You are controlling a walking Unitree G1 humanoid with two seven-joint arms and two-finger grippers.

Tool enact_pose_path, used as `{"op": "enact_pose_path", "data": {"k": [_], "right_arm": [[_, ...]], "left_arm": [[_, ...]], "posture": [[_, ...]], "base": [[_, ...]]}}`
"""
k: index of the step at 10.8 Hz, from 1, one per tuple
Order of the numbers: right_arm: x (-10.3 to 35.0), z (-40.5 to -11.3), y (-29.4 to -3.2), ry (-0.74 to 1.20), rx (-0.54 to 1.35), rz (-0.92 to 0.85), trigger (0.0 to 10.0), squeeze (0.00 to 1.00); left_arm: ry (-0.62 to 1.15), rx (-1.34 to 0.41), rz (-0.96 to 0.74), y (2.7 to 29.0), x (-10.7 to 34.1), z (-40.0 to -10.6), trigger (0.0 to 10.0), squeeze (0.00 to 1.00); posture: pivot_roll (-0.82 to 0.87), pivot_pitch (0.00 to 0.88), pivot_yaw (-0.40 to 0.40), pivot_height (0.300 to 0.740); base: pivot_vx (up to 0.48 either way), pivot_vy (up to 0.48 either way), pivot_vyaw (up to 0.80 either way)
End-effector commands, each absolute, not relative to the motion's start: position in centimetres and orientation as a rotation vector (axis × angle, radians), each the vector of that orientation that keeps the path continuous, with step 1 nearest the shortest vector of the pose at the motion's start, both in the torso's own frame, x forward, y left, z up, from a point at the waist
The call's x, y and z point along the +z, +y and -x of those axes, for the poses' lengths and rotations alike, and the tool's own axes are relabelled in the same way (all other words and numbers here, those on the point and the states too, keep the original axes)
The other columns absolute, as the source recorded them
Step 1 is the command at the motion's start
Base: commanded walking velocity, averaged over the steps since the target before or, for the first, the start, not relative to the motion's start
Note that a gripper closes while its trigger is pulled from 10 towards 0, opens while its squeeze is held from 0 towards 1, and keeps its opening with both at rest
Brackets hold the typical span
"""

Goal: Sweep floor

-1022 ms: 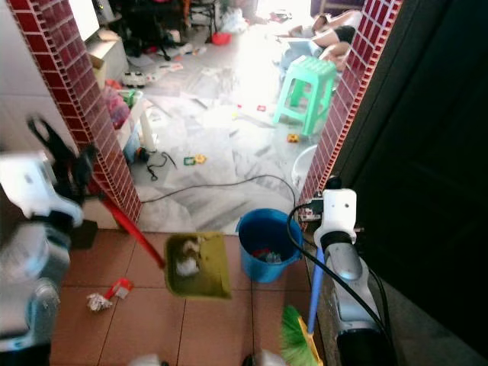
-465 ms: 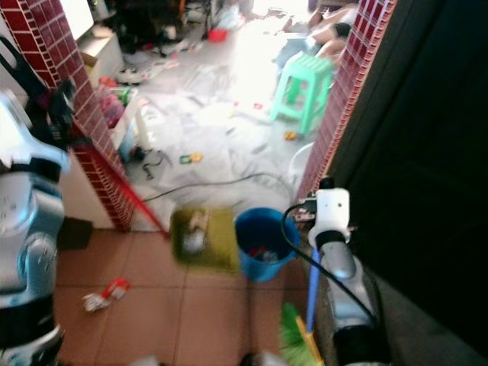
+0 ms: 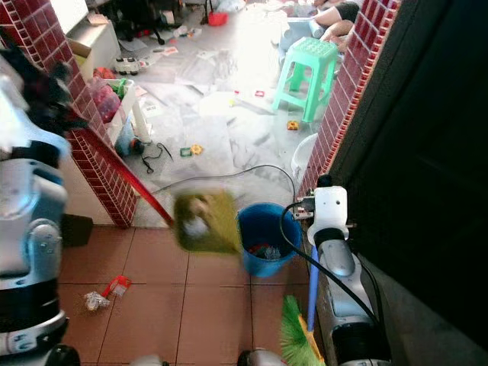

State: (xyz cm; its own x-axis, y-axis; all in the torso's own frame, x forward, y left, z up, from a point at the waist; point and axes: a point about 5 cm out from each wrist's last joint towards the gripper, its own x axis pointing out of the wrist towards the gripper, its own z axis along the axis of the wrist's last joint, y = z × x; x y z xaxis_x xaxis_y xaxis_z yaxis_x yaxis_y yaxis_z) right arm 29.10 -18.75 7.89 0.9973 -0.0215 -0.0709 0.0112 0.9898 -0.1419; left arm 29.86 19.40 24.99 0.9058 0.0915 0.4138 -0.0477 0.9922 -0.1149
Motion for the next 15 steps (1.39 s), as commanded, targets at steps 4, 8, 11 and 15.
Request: {"op": "enact_pose_path", "data": {"k": [4,8,11,15], "right_arm": [[7.8,-29.1,-18.7,0.077,-0.013,0.144,10.0,0.00],[7.9,-29.1,-18.5,0.073,-0.006,0.140,10.0,0.00],[7.7,-29.1,-18.4,0.078,-0.001,0.139,10.0,0.00],[7.7,-29.2,-18.4,0.083,0.002,0.142,10.0,0.00]], "left_arm": [[-0.562,0.058,0.105,19.2,27.6,-29.9,10.0,0.00],[-0.566,0.048,0.114,18.9,27.6,-30.0,10.0,0.00],[-0.559,0.037,0.123,18.6,27.4,-30.0,10.0,0.00],[-0.527,-0.024,0.122,17.3,26.7,-30.2,10.0,0.00]], "posture": [[-0.02,0.000,-0.022,0.740],[-0.02,0.000,-0.020,0.740],[-0.02,0.000,-0.021,0.740],[-0.02,0.000,-0.021,0.740]], "base": [[0.350,0.000,-0.20],[0.388,0.000,-0.32],[0.411,0.000,0.00],[0.281,0.000,0.00]]}}
